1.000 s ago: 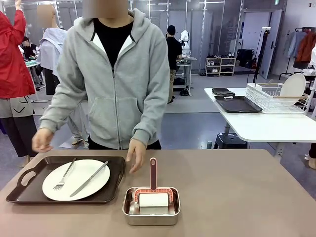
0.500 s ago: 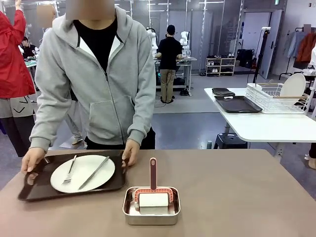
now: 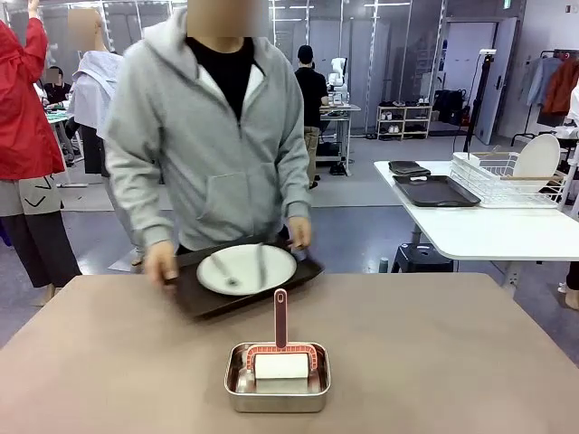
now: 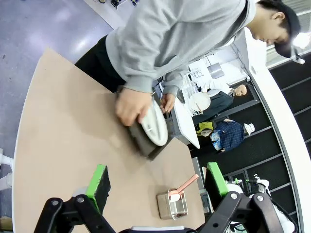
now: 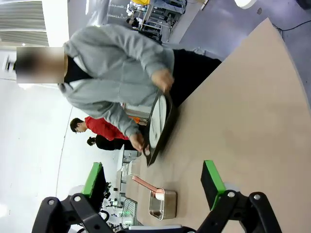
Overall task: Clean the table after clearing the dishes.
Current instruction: When the right (or left) Handle tray is removed, use the right hand (or left hand) to clean the right (or left) side of the table with the Lint Roller.
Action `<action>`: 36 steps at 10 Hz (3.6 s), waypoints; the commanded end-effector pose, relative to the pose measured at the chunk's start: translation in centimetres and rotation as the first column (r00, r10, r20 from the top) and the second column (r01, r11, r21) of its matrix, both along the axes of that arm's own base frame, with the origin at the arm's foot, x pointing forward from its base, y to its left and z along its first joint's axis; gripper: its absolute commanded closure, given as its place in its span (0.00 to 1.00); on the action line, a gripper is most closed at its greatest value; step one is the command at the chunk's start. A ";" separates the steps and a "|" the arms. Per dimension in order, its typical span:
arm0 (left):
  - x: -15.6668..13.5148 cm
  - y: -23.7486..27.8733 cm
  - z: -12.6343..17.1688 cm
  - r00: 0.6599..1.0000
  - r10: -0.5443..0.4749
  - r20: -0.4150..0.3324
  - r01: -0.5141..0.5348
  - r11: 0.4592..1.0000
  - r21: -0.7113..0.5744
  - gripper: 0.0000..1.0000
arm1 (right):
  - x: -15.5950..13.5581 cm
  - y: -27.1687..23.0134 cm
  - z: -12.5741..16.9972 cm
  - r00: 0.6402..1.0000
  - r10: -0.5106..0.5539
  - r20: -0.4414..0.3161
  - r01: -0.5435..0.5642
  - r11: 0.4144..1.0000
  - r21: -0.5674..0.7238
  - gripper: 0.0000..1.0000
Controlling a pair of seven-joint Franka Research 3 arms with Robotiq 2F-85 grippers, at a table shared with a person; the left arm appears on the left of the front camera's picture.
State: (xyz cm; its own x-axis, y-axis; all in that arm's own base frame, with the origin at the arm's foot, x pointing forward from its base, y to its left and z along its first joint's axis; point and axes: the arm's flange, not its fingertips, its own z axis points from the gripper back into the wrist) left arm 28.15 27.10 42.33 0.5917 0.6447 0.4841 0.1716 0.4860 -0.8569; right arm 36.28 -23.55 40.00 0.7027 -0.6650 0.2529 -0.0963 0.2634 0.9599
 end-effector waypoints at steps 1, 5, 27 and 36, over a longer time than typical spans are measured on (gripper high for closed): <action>0.0 0.4 0.2 1.000 0.000 0.019 0.000 1.000 -0.012 0.00 | 0.0 -0.1 0.3 1.000 0.017 -0.006 -0.018 1.000 -0.007 0.00; 0.0 0.4 0.2 1.000 0.000 0.019 0.000 1.000 -0.012 0.00 | 0.0 -0.1 0.3 1.000 0.017 -0.006 -0.018 1.000 -0.007 0.00; 11.2 -52.6 8.3 0.209 -0.810 -0.548 0.694 -0.272 0.667 0.00 | 0.0 -0.1 0.3 1.000 0.017 -0.006 -0.018 1.000 -0.007 0.00; 14.2 -55.5 11.2 0.207 -0.752 -0.626 0.571 -0.426 0.701 0.00 | 0.0 -0.1 0.3 1.000 0.017 -0.006 -0.018 1.000 -0.007 0.00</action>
State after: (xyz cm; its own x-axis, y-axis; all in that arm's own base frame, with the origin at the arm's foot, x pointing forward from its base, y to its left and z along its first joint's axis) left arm 40.61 -26.85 52.71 0.1569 -0.9423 0.2957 0.9848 0.1268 -0.1186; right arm 36.50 -23.64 39.99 0.7057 -0.6619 0.2527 -0.0966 0.2633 0.9599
